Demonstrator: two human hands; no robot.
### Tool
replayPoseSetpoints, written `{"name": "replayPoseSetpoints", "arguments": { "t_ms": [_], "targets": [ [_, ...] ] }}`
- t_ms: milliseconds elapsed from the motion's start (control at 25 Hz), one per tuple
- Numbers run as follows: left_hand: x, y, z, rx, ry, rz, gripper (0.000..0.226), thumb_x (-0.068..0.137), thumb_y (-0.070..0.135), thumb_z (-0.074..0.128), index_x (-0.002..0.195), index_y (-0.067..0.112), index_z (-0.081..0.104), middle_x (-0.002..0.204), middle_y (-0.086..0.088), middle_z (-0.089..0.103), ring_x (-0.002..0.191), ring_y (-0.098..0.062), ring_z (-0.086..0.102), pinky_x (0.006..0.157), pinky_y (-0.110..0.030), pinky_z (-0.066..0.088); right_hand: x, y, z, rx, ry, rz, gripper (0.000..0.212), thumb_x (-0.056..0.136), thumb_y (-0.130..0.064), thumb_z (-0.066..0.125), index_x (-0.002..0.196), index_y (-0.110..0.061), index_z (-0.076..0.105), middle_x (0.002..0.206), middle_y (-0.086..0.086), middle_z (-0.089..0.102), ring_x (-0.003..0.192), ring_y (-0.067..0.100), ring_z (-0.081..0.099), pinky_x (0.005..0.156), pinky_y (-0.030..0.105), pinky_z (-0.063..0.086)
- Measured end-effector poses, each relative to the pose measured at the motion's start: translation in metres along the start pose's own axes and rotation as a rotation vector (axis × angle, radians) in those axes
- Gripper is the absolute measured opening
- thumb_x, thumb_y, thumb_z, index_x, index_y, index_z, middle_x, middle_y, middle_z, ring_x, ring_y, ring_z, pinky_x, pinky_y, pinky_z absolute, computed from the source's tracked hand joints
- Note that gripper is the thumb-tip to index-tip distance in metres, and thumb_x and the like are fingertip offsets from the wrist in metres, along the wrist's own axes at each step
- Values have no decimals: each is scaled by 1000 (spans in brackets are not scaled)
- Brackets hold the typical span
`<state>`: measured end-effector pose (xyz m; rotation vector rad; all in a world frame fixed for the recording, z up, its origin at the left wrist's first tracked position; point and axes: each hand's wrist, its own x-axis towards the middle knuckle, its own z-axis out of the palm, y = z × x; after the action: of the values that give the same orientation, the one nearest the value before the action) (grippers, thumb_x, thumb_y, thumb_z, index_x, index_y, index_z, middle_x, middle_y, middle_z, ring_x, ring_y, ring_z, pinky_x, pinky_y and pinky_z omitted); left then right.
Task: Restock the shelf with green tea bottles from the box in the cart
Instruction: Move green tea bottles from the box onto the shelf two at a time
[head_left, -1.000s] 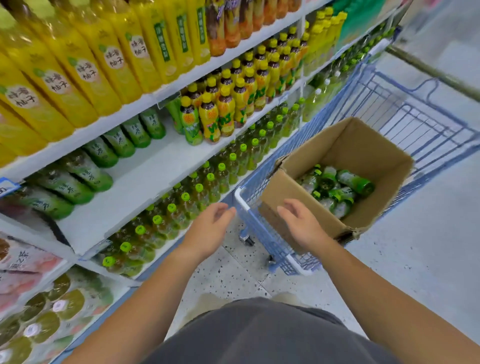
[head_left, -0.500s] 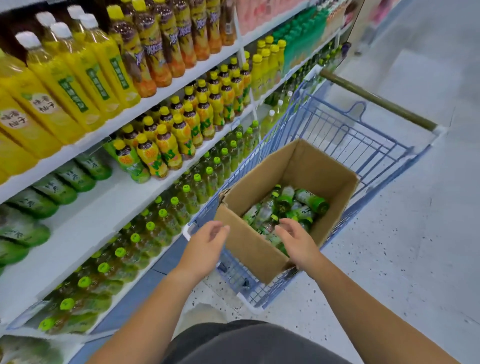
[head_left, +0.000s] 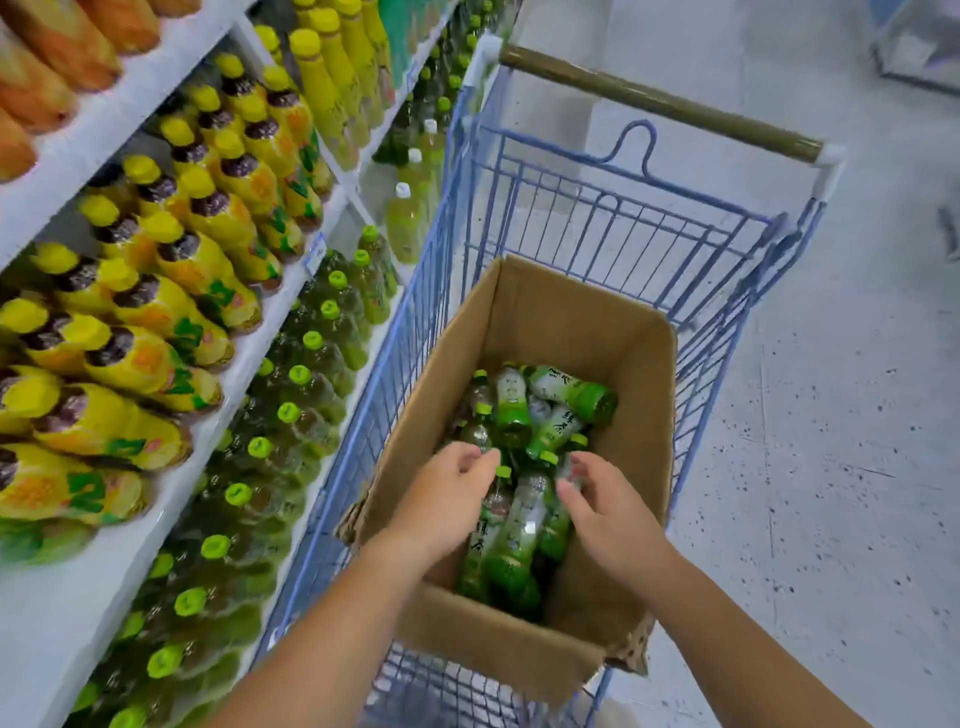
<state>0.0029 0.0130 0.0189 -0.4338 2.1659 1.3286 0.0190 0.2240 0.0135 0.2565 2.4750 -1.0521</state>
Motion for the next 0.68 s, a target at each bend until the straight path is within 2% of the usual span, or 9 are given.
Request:
{"name": "replayPoseSetpoints", "arguments": {
  "t_ms": [80, 160, 200, 280, 440, 560, 680],
  "targets": [
    [53, 0, 7, 98, -26, 1, 63, 85, 71, 40, 126, 29, 60, 117, 12, 64, 100, -10, 58, 76, -30, 40, 28, 3, 4, -103, 24, -47, 55, 101, -49, 47, 150, -24, 41, 132, -16, 47, 130, 7, 47, 100, 22, 36],
    [103, -2, 20, 180, -71, -6, 65, 85, 70, 39, 129, 25, 57, 121, 6, 62, 104, -16, 57, 80, -34, 41, 61, 10, 8, -157, 21, -48, 50, 101, -47, 48, 145, -25, 45, 119, -18, 46, 117, 6, 51, 92, 21, 36],
    [125, -2, 25, 206, -84, -4, 67, 84, 70, 40, 131, 24, 56, 122, 4, 62, 105, -18, 58, 80, -35, 41, 78, 15, 8, -185, 6, -51, 49, 101, -46, 48, 145, -24, 46, 119, -16, 47, 111, 5, 51, 91, 22, 37],
    [169, -1, 38, 240, -78, 11, 69, 82, 69, 40, 129, 22, 57, 120, 0, 62, 105, -23, 59, 78, -36, 41, 120, 27, 7, -274, -21, -63, 51, 101, -46, 48, 145, -20, 47, 129, -9, 53, 115, 10, 53, 96, 27, 42],
    [245, -3, 56, 325, -26, 36, 58, 82, 66, 41, 99, 13, 58, 89, -2, 60, 76, -21, 56, 56, -33, 31, 208, 48, -2, -448, 9, -38, 51, 101, -44, 49, 141, -12, 51, 136, 14, 57, 127, 31, 52, 105, 37, 42],
    [278, -14, 63, 396, -22, -21, 54, 92, 64, 45, 105, 13, 60, 97, -7, 64, 77, -24, 56, 58, -33, 33, 254, 52, -5, -548, -10, 27, 48, 100, -45, 47, 134, -12, 56, 135, 17, 58, 126, 37, 53, 102, 40, 44],
    [299, -24, 79, 391, -54, -108, 65, 92, 60, 50, 125, 5, 61, 124, -17, 64, 102, -35, 61, 74, -32, 41, 284, 59, -2, -615, -91, 108, 50, 100, -48, 46, 132, -10, 56, 134, 19, 58, 123, 37, 54, 98, 38, 46]
  ]
}}
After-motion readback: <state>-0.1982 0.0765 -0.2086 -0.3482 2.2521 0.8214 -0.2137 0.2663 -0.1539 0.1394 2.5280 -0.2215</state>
